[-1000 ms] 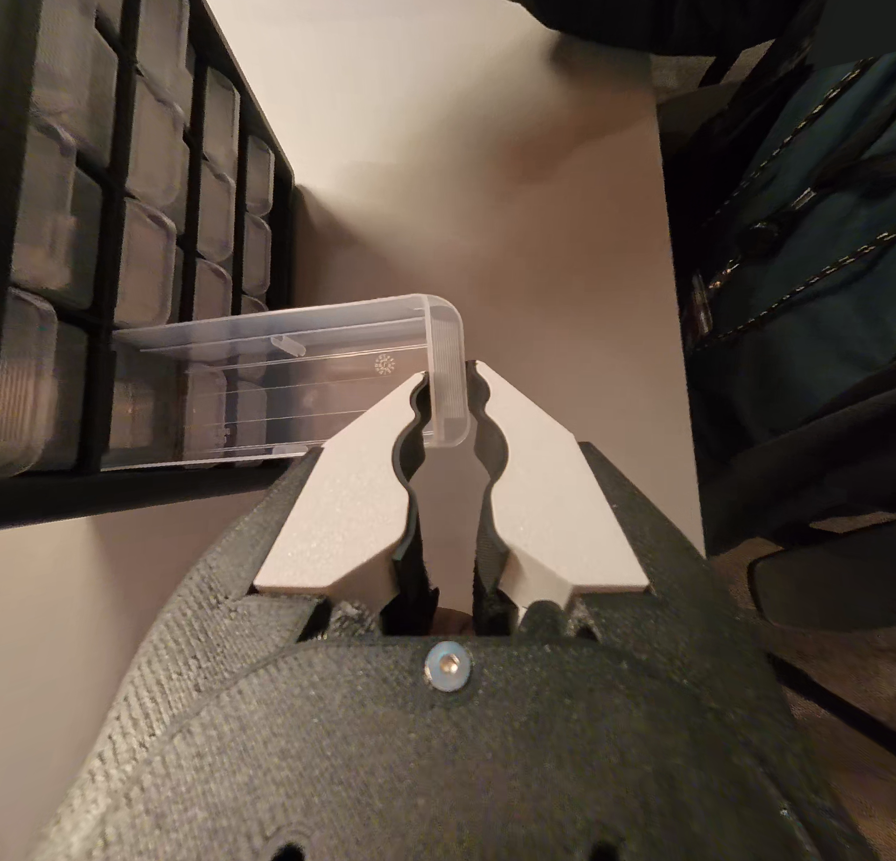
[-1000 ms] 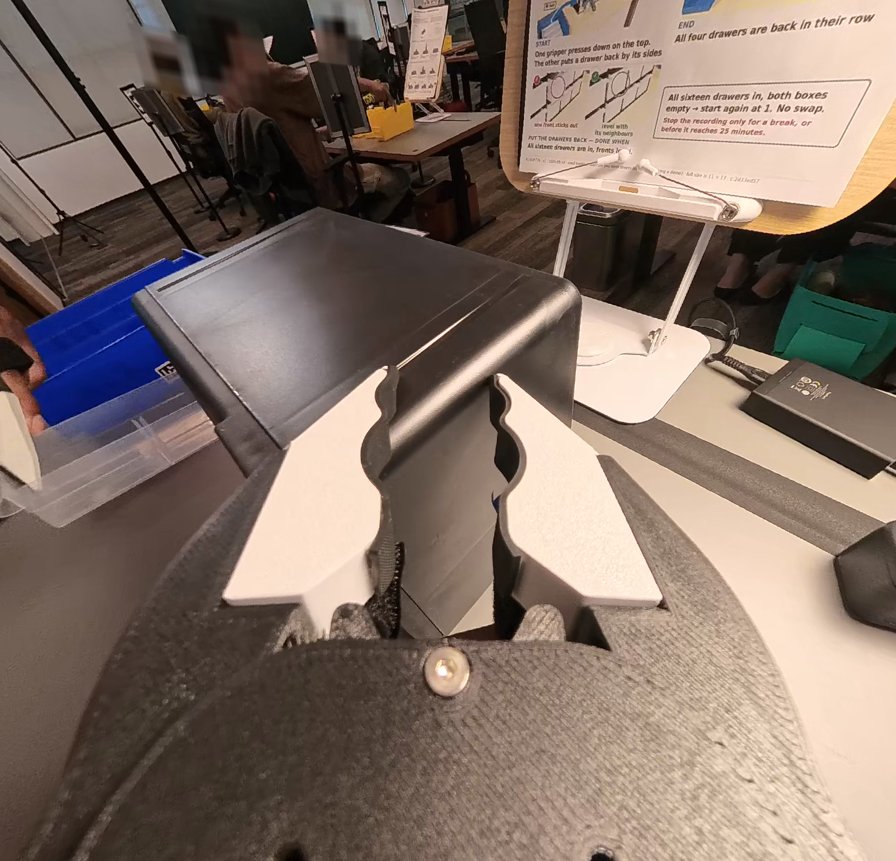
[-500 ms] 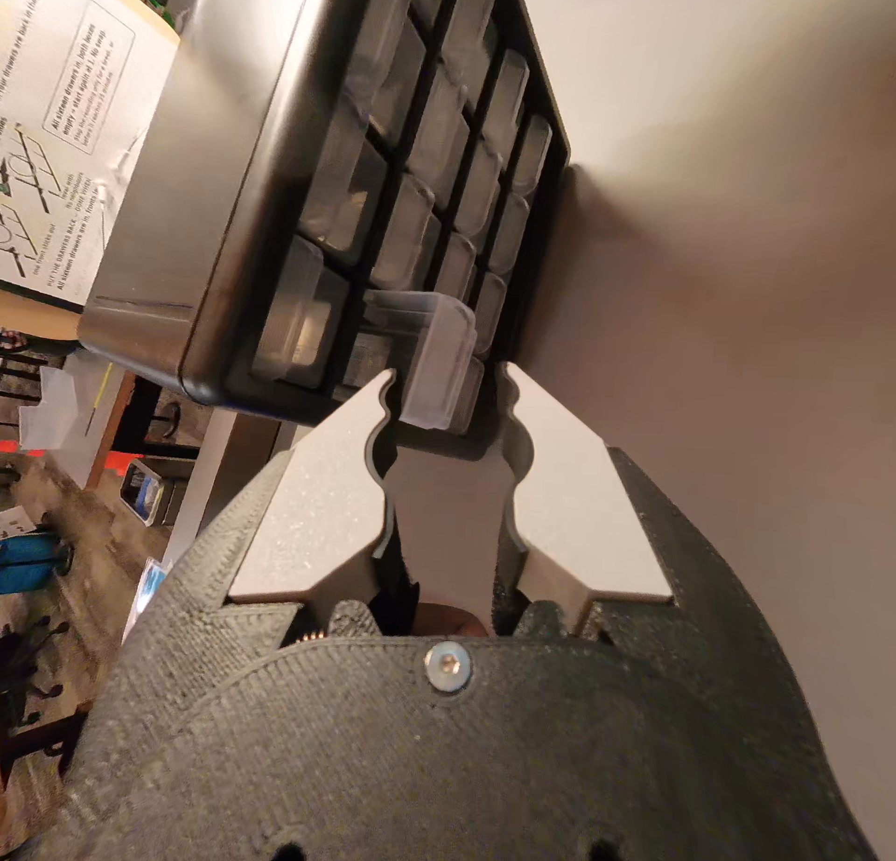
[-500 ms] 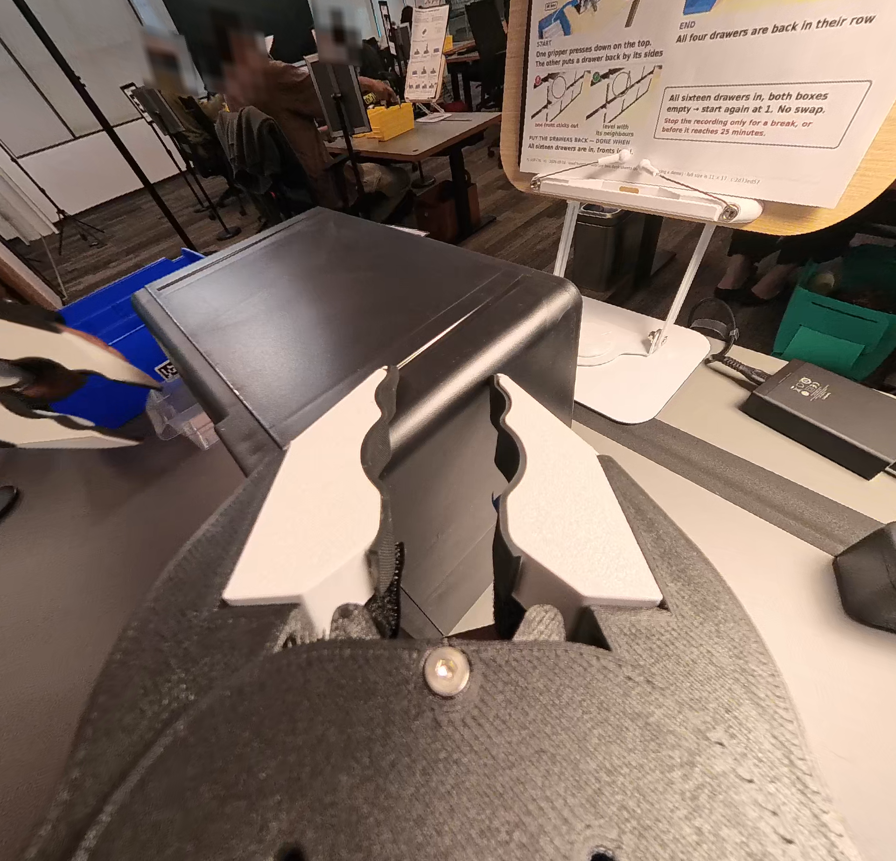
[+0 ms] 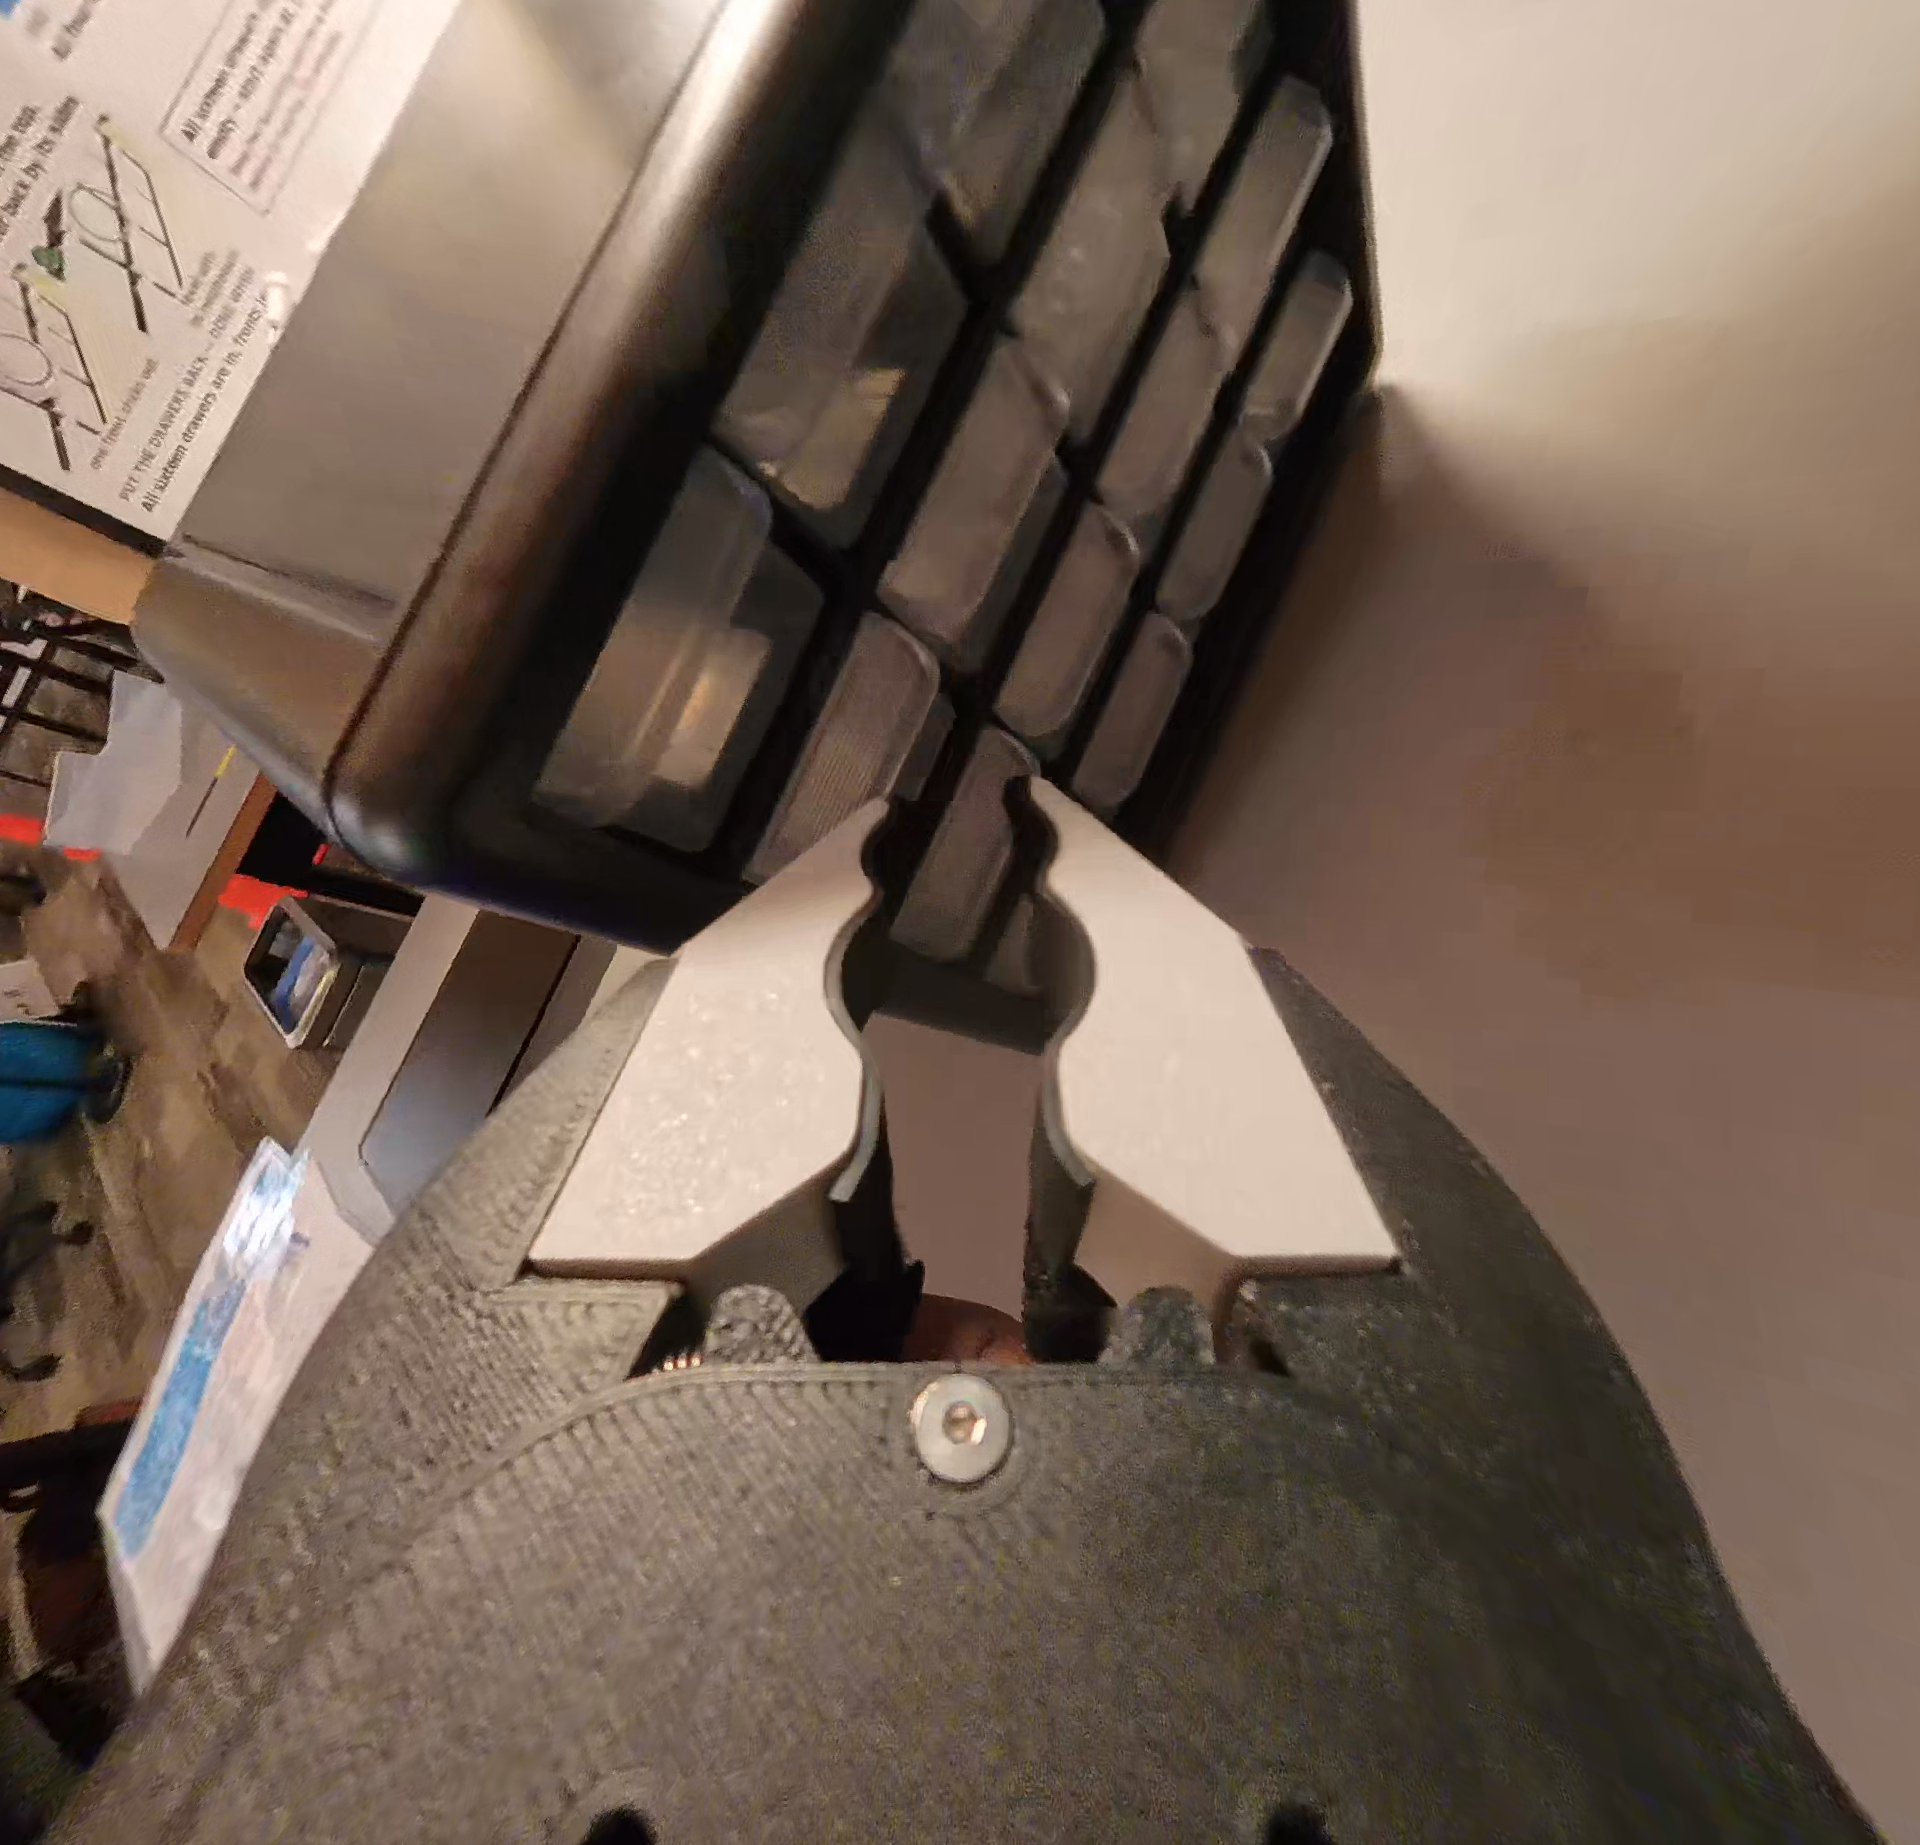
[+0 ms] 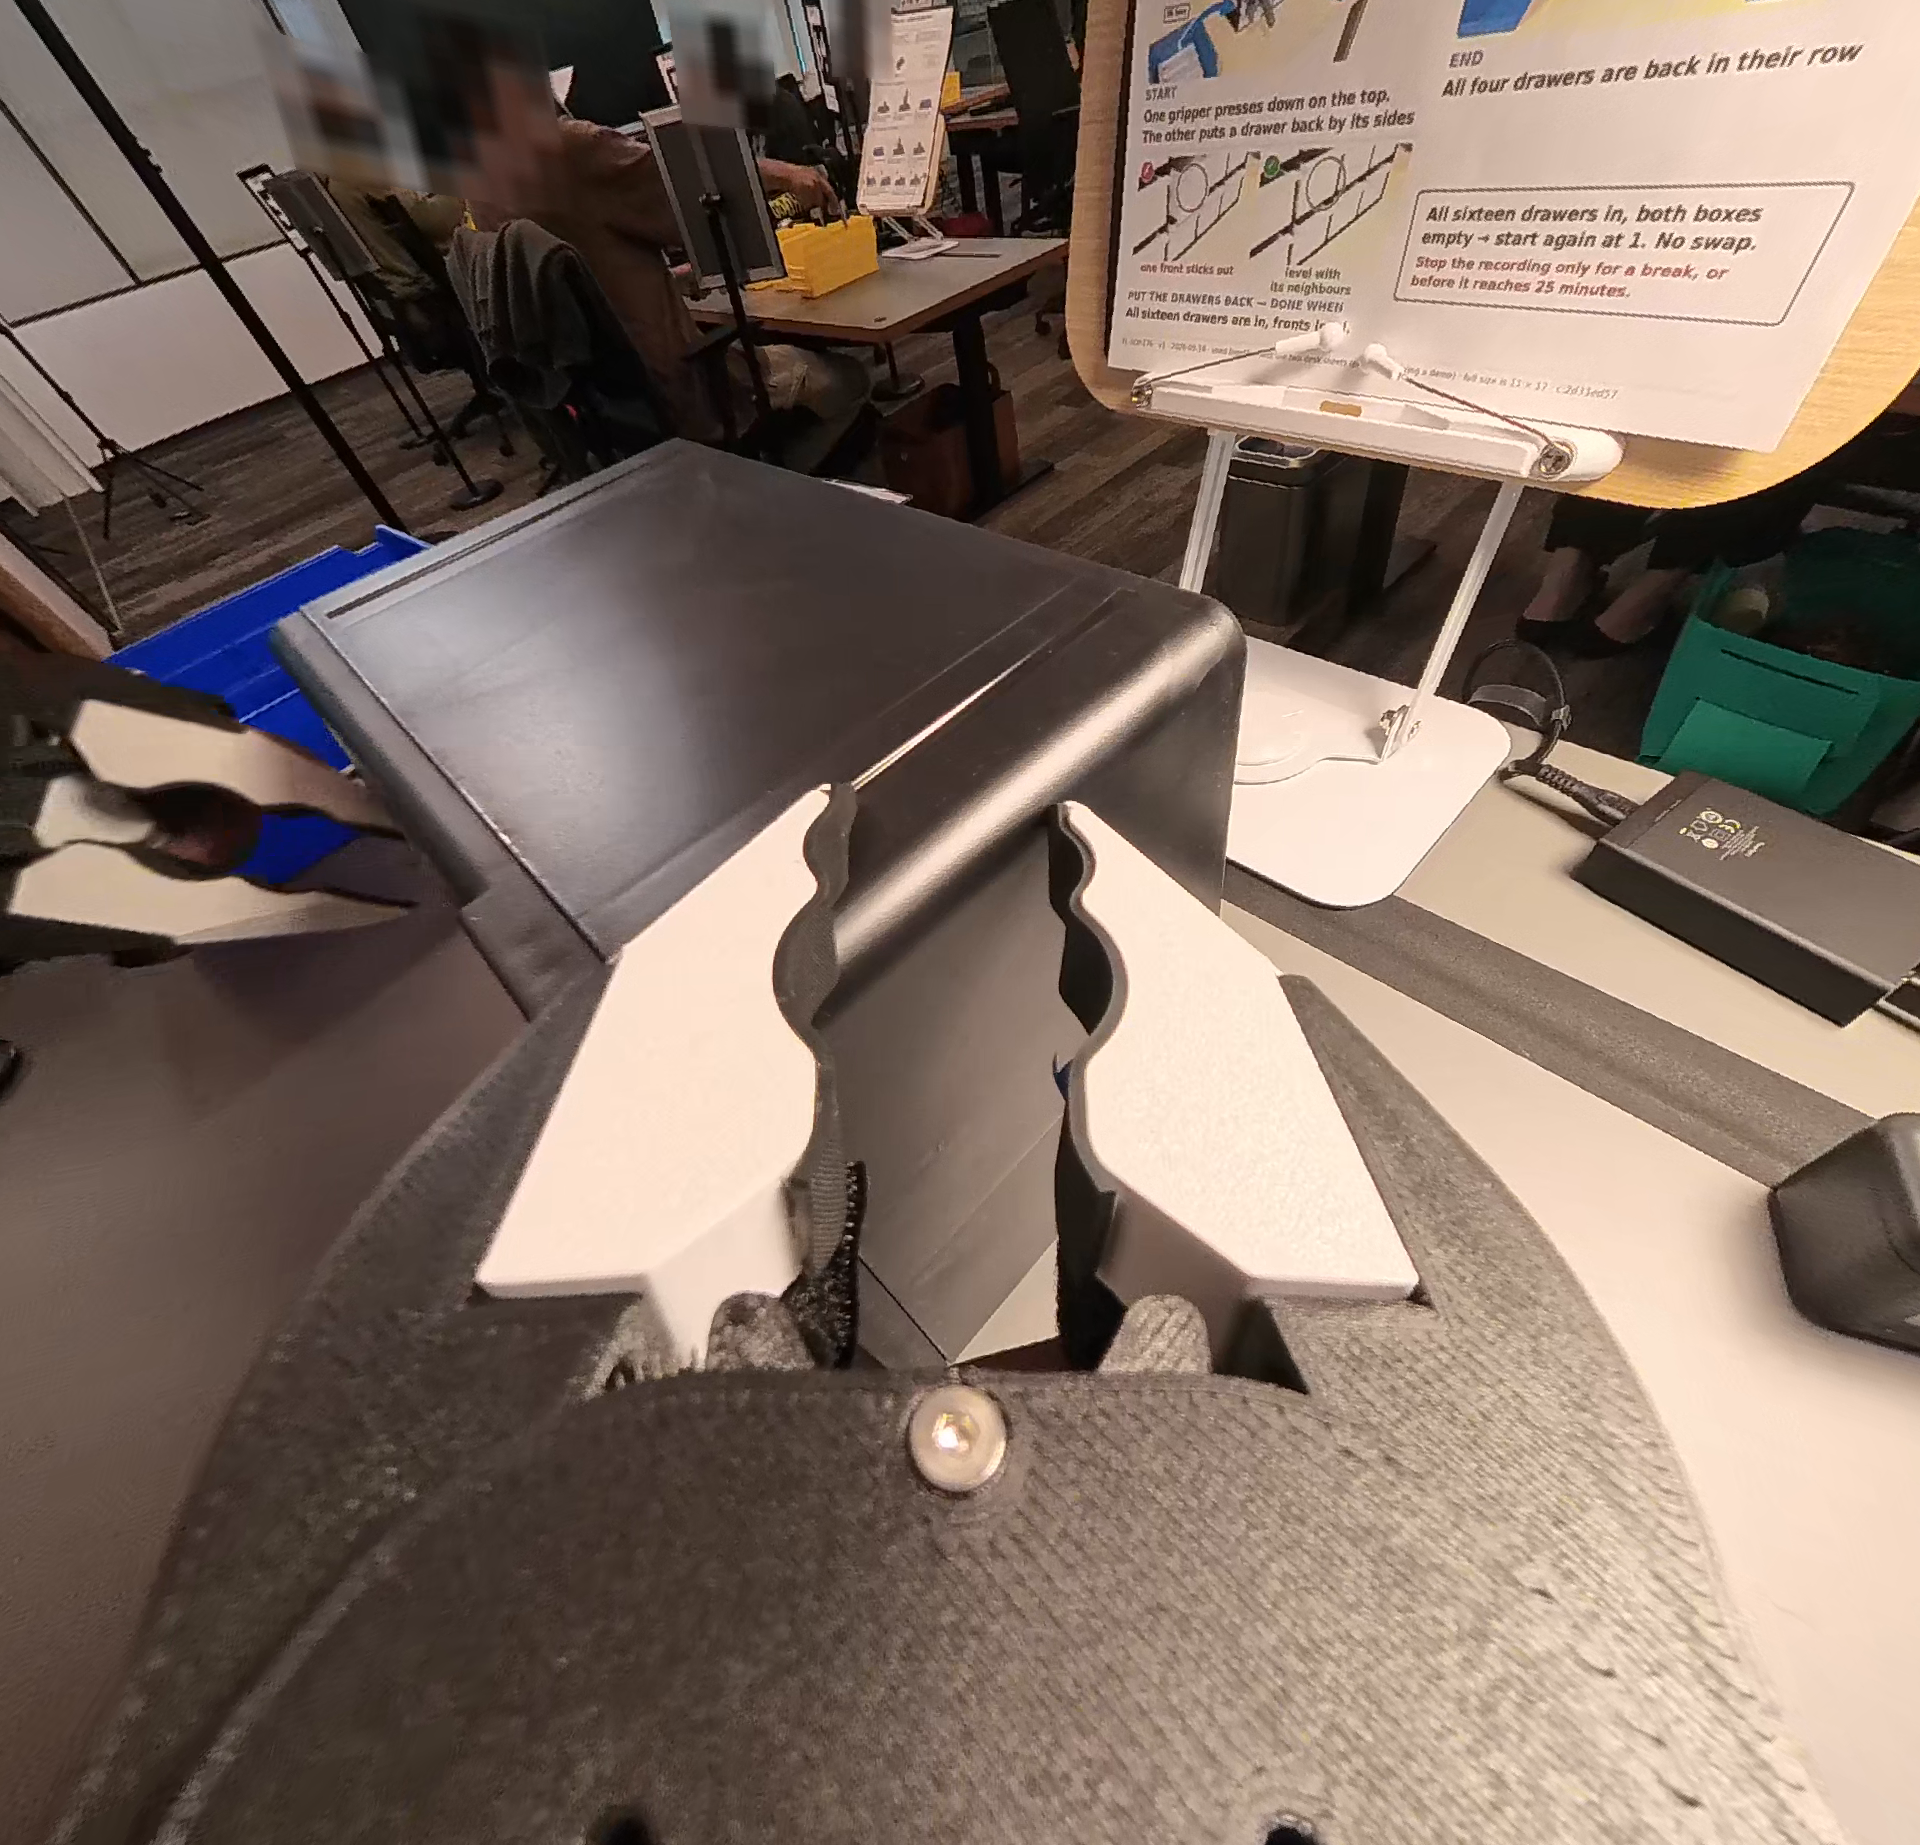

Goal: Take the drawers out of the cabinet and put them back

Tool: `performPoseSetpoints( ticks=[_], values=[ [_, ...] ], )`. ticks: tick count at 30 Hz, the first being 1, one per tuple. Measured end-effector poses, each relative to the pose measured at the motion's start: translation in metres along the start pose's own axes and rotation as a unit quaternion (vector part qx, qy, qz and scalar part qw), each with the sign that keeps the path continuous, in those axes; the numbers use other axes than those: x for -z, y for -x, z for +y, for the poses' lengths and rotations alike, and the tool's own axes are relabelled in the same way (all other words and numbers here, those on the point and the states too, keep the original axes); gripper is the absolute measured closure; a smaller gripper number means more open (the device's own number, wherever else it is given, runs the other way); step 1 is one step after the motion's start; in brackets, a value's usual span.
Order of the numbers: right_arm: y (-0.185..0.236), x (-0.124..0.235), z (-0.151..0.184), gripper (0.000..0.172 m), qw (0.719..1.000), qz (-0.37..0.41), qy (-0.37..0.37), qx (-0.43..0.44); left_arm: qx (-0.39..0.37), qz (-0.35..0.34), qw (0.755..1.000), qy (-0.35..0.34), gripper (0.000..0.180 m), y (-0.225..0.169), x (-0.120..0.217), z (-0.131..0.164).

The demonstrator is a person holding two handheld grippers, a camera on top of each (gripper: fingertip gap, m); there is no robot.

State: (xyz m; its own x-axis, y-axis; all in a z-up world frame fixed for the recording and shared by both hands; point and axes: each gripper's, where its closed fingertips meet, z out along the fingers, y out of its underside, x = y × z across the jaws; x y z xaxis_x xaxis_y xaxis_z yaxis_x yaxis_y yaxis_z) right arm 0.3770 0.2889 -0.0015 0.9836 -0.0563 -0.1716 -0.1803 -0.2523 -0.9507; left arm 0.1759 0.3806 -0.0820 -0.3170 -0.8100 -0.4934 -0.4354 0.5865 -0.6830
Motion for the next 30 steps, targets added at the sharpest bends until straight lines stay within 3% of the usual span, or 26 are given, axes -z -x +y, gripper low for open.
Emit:
performPoseSetpoints(
  ticks=[2, 4, 7, 12, 14, 19, 22, 26, 30],
  values=[
    [0.000, 0.000, 0.000, 0.130, 1.000, -0.001, 0.000, 0.000, 0.017, -0.002, 1.000, -0.015, 0.162, 0.001, -0.006, -0.002],
    [0.000, 0.000, 0.000, 0.130, 1.000, -0.002, 0.000, 0.000, 0.029, -0.008, 0.999, -0.036, 0.151, -0.007, -0.006, -0.002],
    [0.000, 0.000, 0.000, 0.130, 1.000, -0.002, 0.002, 0.002, 0.076, -0.024, 0.991, -0.104, 0.150, -0.027, 0.002, 0.001],
    [0.000, 0.001, 0.000, 0.131, 1.000, 0.003, 0.000, 0.005, 0.177, -0.089, 0.966, -0.164, 0.145, -0.055, 0.013, 0.042],
    [0.000, 0.001, 0.000, 0.131, 1.000, 0.010, -0.001, 0.010, 0.175, -0.124, 0.955, -0.203, 0.146, -0.051, 0.032, 0.035],
    [0.004, 0.009, -0.002, 0.127, 0.999, 0.034, 0.000, 0.041, 0.295, -0.091, 0.918, -0.248, 0.132, -0.049, 0.047, 0.037],
    [0.007, 0.023, -0.003, 0.125, 0.996, 0.060, -0.008, 0.061, 0.344, -0.087, 0.892, -0.279, 0.131, -0.047, 0.064, 0.040],
    [0.015, 0.062, 0.001, 0.118, 0.991, 0.104, -0.037, 0.071, 0.359, -0.085, 0.889, -0.270, 0.124, -0.060, 0.077, 0.047],
    [0.029, 0.115, 0.053, 0.115, 0.985, 0.154, -0.060, 0.056, 0.354, -0.146, 0.882, -0.276, 0.124, -0.067, 0.107, 0.057]
  ],
)
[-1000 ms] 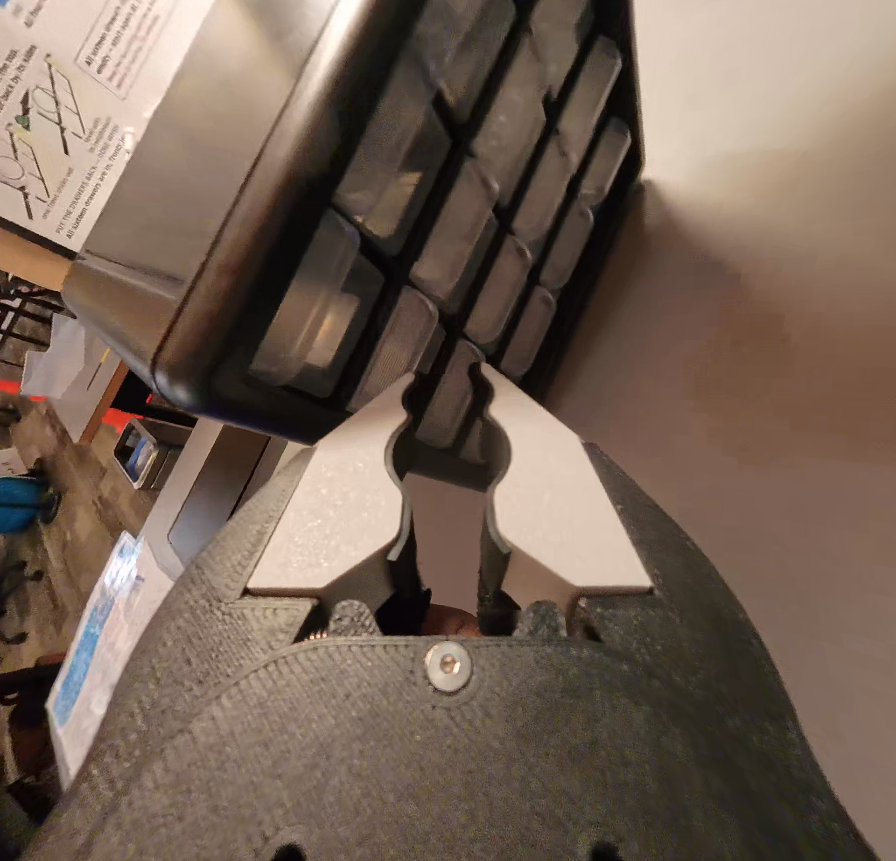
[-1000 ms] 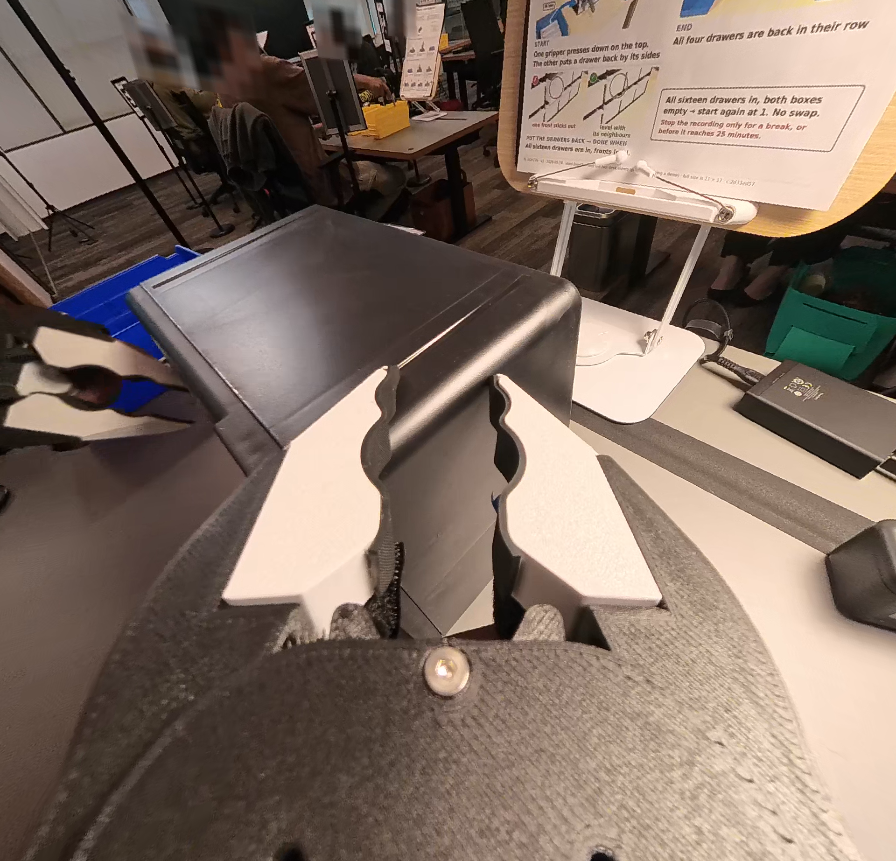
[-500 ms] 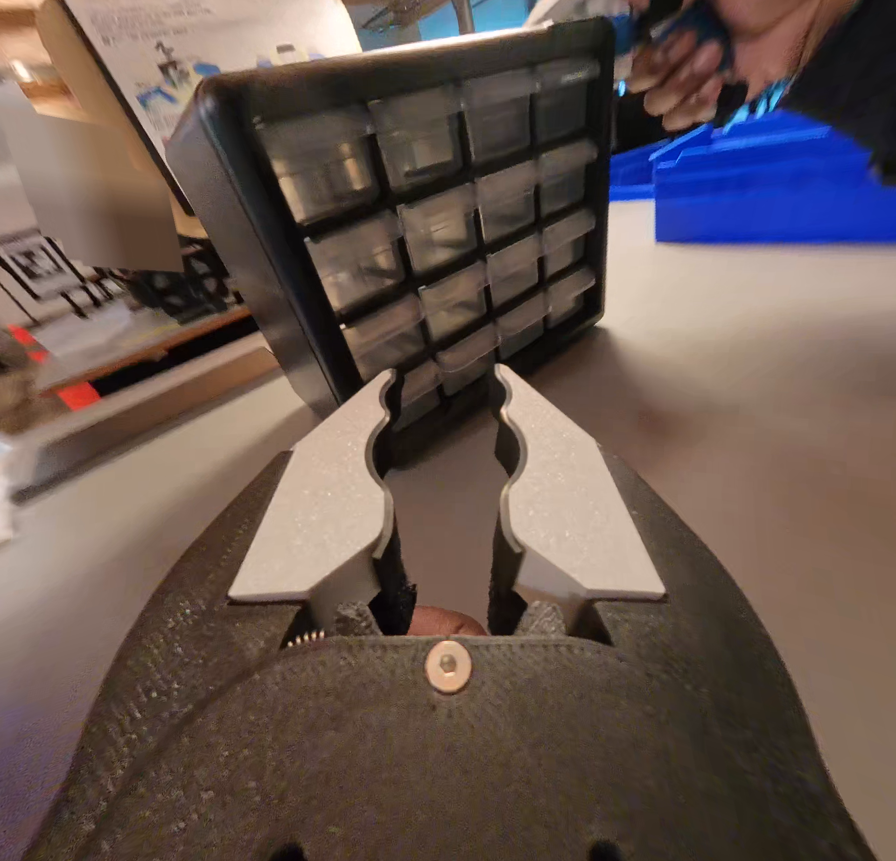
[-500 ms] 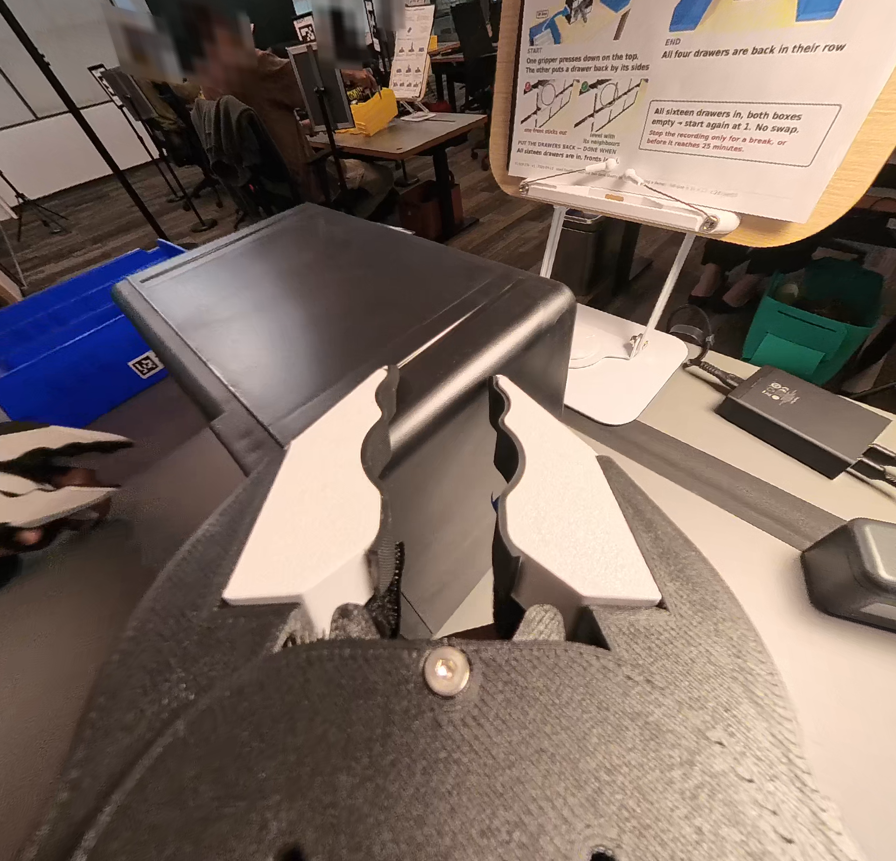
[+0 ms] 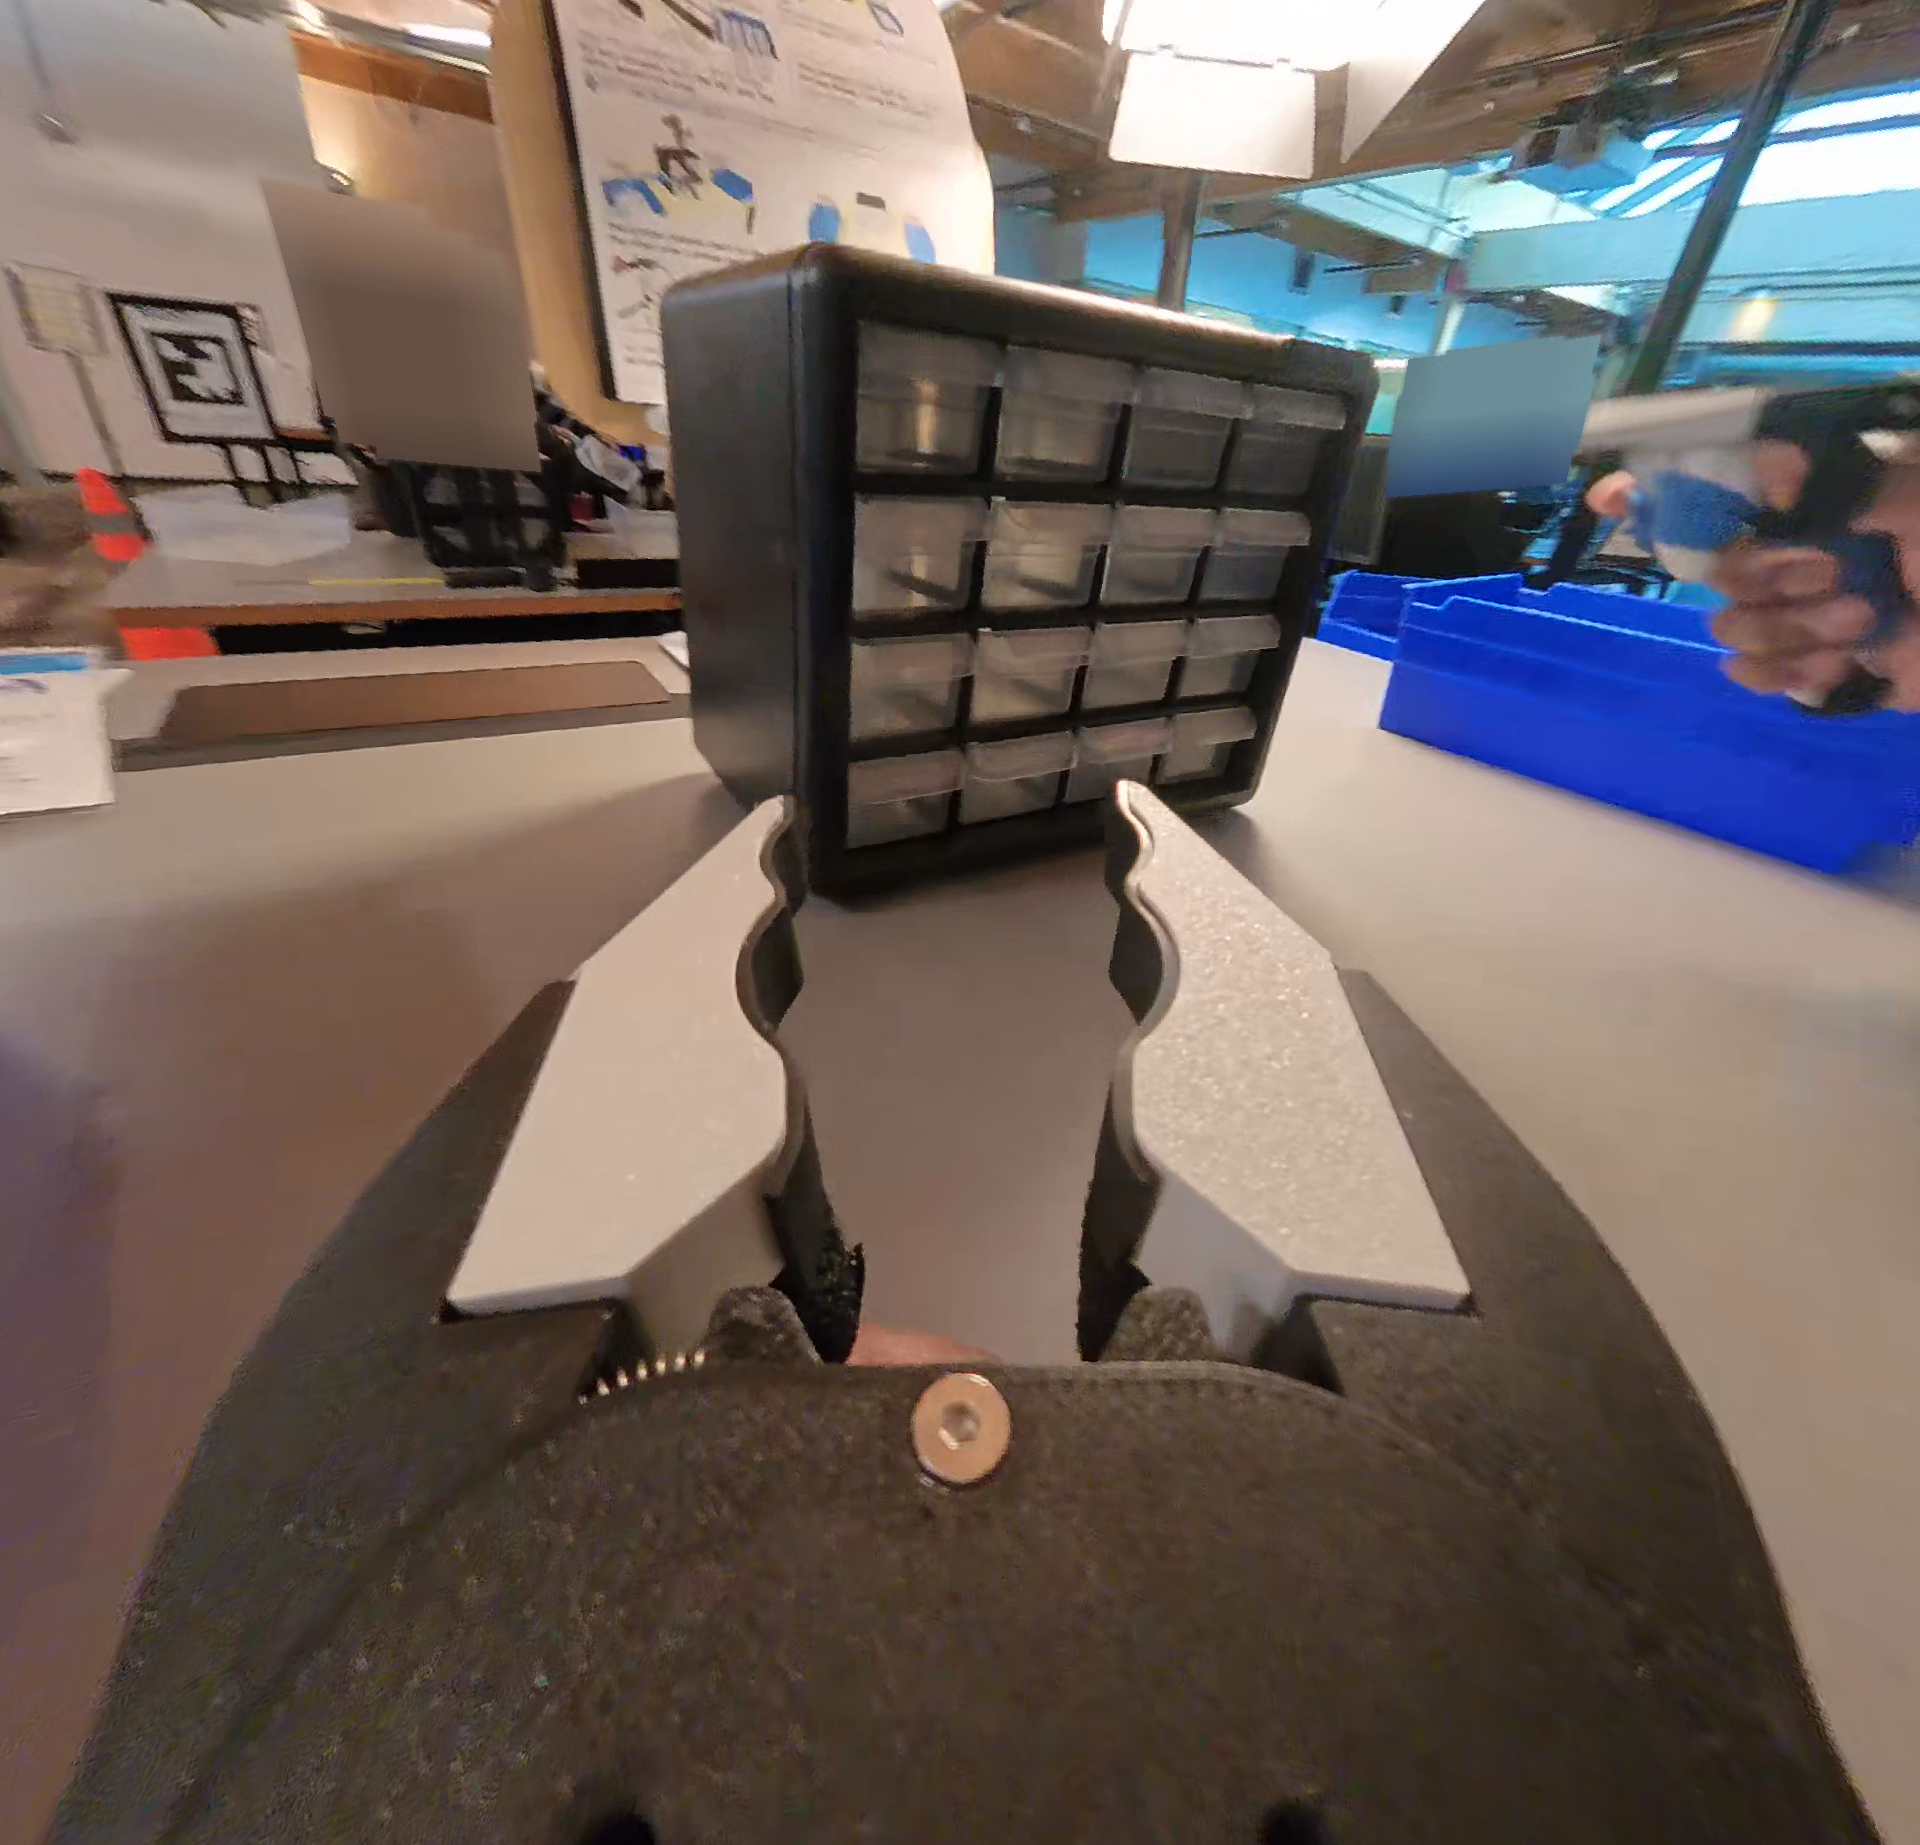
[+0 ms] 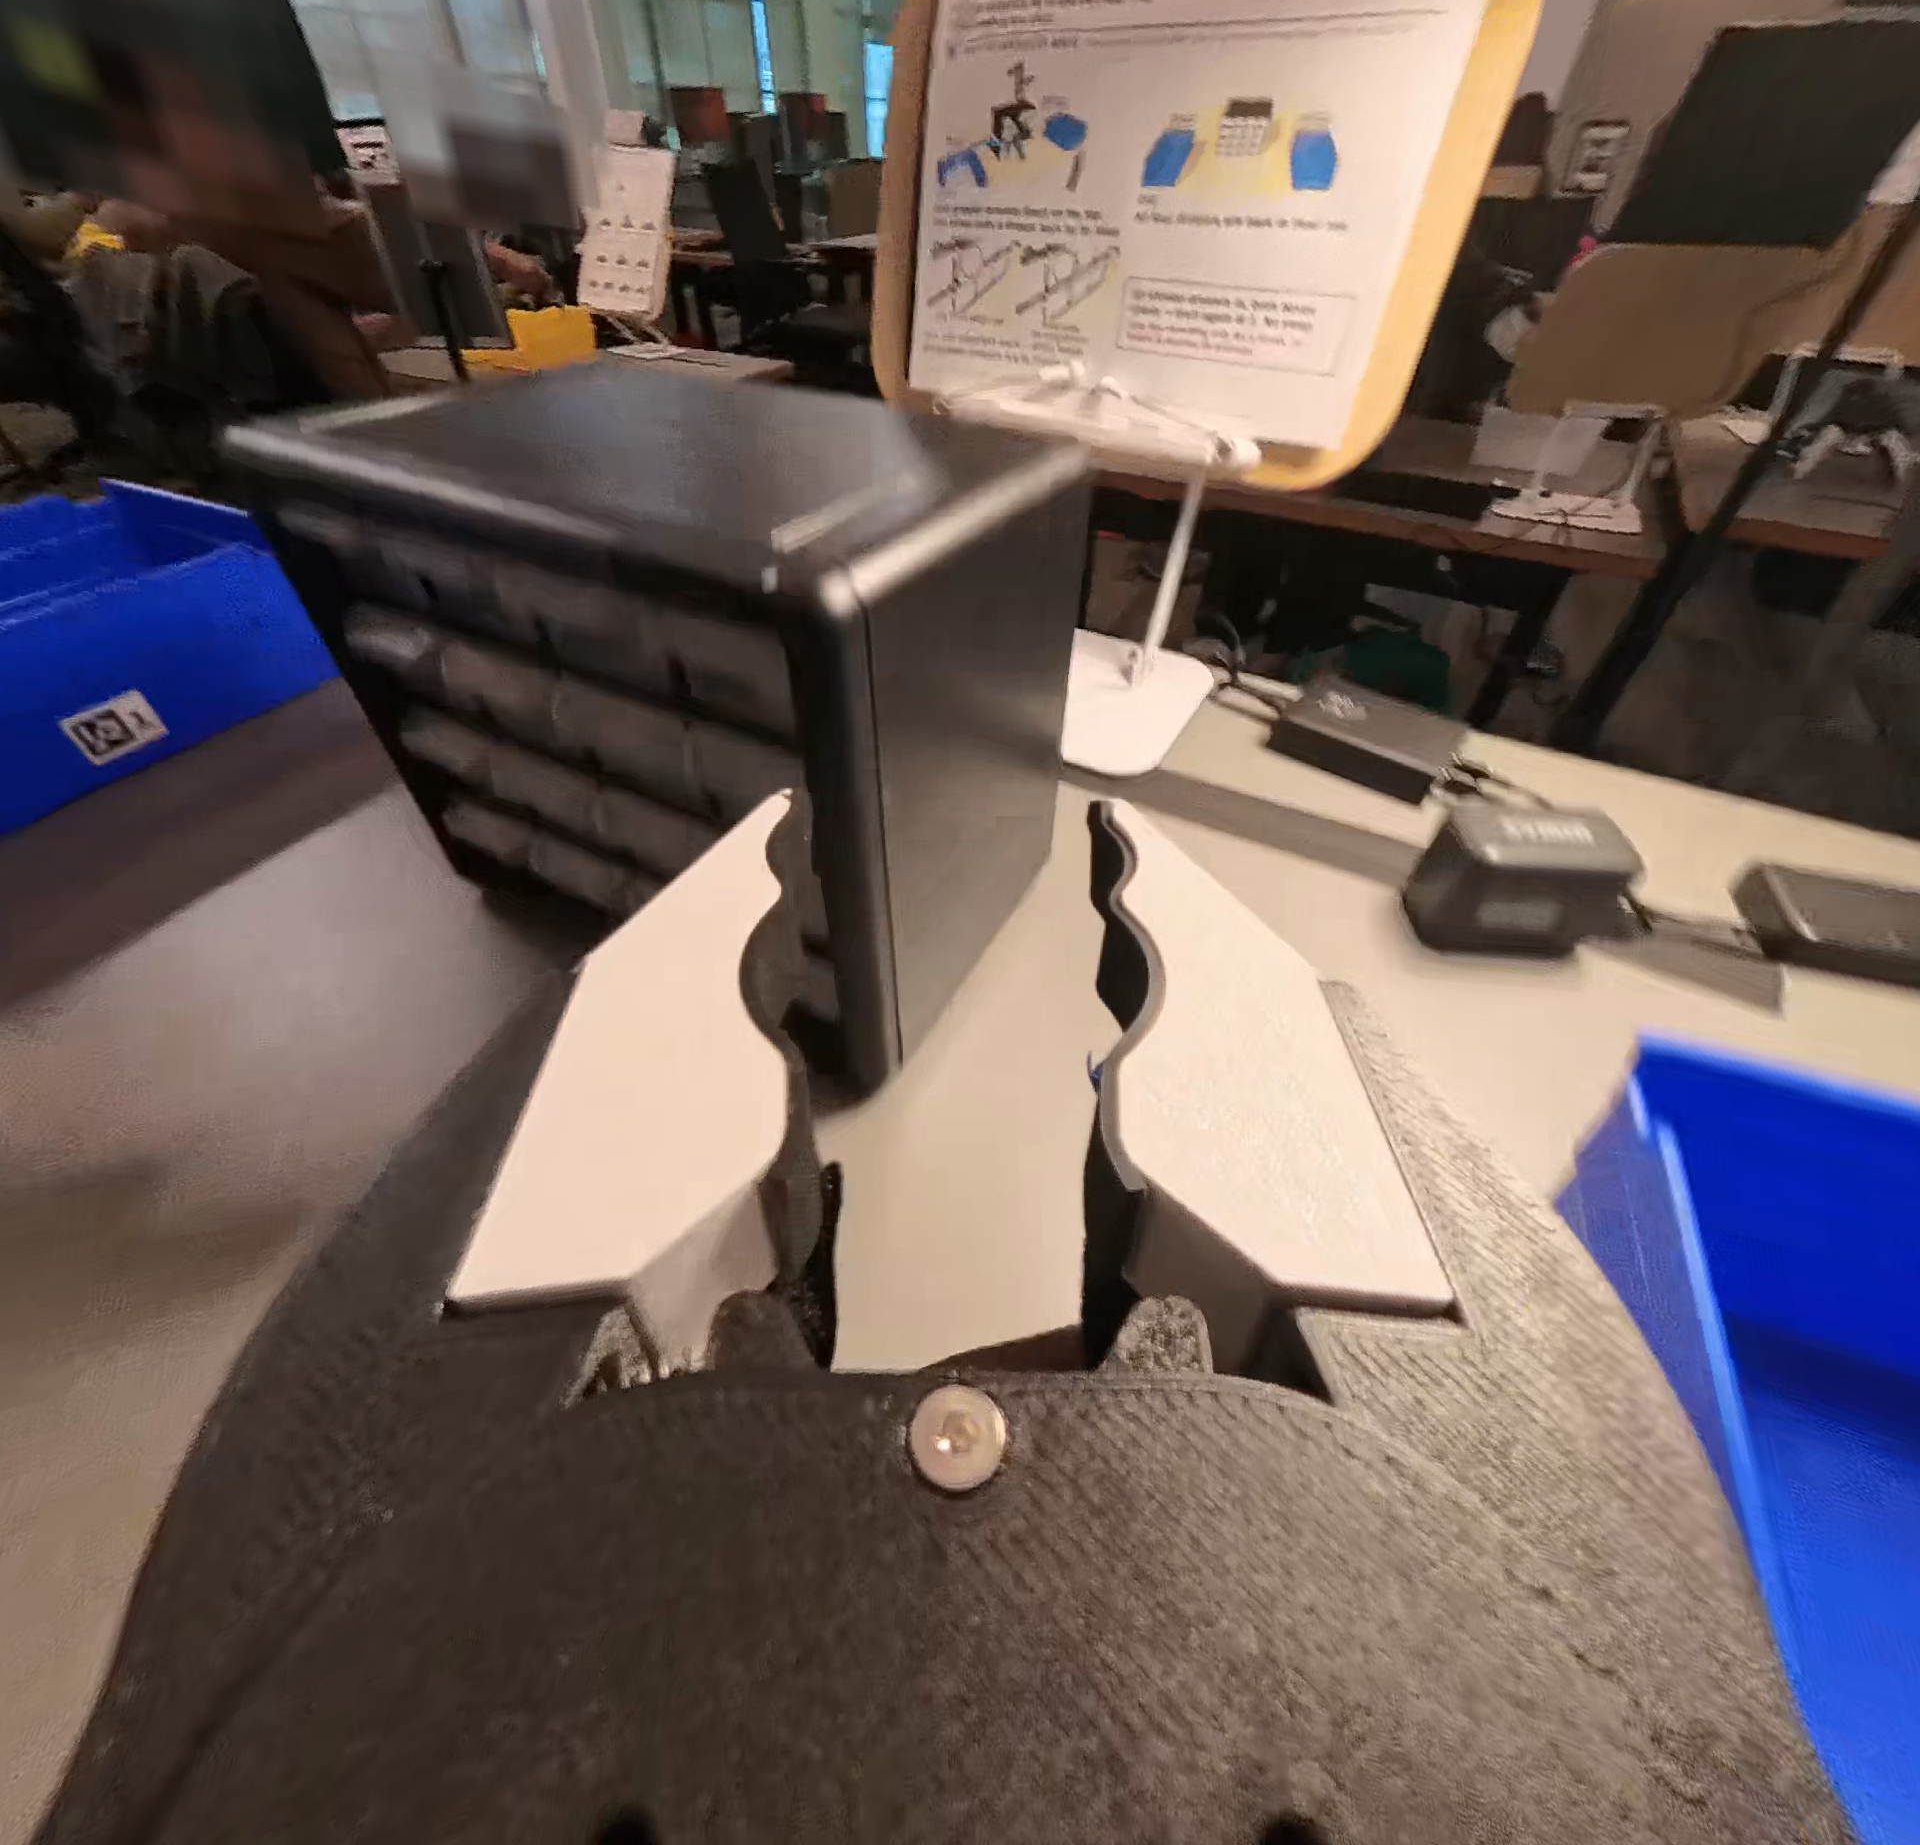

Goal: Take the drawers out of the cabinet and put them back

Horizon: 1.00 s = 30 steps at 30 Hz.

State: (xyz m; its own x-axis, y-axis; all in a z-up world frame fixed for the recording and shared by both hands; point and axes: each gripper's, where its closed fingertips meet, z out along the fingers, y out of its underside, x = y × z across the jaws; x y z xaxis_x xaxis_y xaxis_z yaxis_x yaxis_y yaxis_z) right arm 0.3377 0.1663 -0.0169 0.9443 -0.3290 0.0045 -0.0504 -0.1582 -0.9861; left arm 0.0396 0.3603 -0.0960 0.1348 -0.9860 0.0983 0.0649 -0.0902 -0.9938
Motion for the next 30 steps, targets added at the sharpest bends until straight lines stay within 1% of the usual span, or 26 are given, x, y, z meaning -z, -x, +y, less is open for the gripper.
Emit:
performPoseSetpoints(
  ticks=[4, 6, 7, 8, 10, 12, 14, 17, 19, 20, 22, 24, 27, 30],
  values=[
    [-0.006, 0.064, 0.074, 0.105, 0.996, 0.088, 0.029, 0.012, -0.044, -0.035, 0.998, 0.012, 0.117, -0.006, 0.028, 0.003],
    [-0.008, 0.096, 0.109, 0.096, 0.991, 0.119, 0.061, 0.023, -0.052, -0.047, 0.997, 0.022, 0.112, -0.008, 0.040, 0.005],
    [-0.010, 0.113, 0.121, 0.093, 0.988, 0.133, 0.070, 0.025, -0.048, -0.053, 0.997, 0.026, 0.109, -0.008, 0.046, 0.006],
    [-0.013, 0.129, 0.129, 0.091, 0.986, 0.148, 0.073, 0.025, -0.040, -0.057, 0.997, 0.027, 0.106, -0.006, 0.051, 0.006],
    [-0.018, 0.157, 0.134, 0.088, 0.984, 0.165, 0.060, 0.018, -0.029, -0.080, 0.996, 0.018, 0.104, 0.002, 0.064, 0.003],
    [-0.025, 0.178, 0.132, 0.085, 0.983, 0.179, 0.046, 0.009, -0.041, -0.122, 0.992, -0.002, 0.103, 0.014, 0.081, -0.004],
    [-0.035, 0.192, 0.129, 0.080, 0.981, 0.192, 0.040, 0.002, -0.066, -0.185, 0.981, -0.010, 0.101, 0.036, 0.101, -0.010],
    [-0.048, 0.201, 0.124, 0.076, 0.978, 0.205, 0.033, -0.007, -0.075, -0.288, 0.955, -0.003, 0.100, 0.083, 0.135, -0.014],
    [-0.059, 0.200, 0.128, 0.073, 0.976, 0.214, 0.042, -0.012, -0.055, -0.328, 0.943, 0.015, 0.100, 0.114, 0.149, -0.011],
    [-0.065, 0.198, 0.132, 0.070, 0.975, 0.216, 0.049, -0.017, -0.033, -0.339, 0.940, 0.027, 0.100, 0.127, 0.151, -0.008],
    [-0.075, 0.193, 0.139, 0.066, 0.973, 0.221, 0.058, -0.029, 0.011, -0.325, 0.945, 0.031, 0.100, 0.140, 0.145, -0.006],
    [-0.083, 0.190, 0.147, 0.061, 0.971, 0.227, 0.065, -0.044, 0.026, -0.345, 0.937, 0.050, 0.100, 0.157, 0.139, -0.002],
    [-0.090, 0.185, 0.153, 0.054, 0.969, 0.232, 0.066, -0.053, -0.003, -0.388, 0.917, 0.088, 0.099, 0.181, 0.132, 0.003],
    [-0.095, 0.181, 0.158, 0.050, 0.969, 0.231, 0.073, -0.051, -0.005, -0.400, 0.912, 0.089, 0.100, 0.198, 0.126, 0.002]
  ],
)
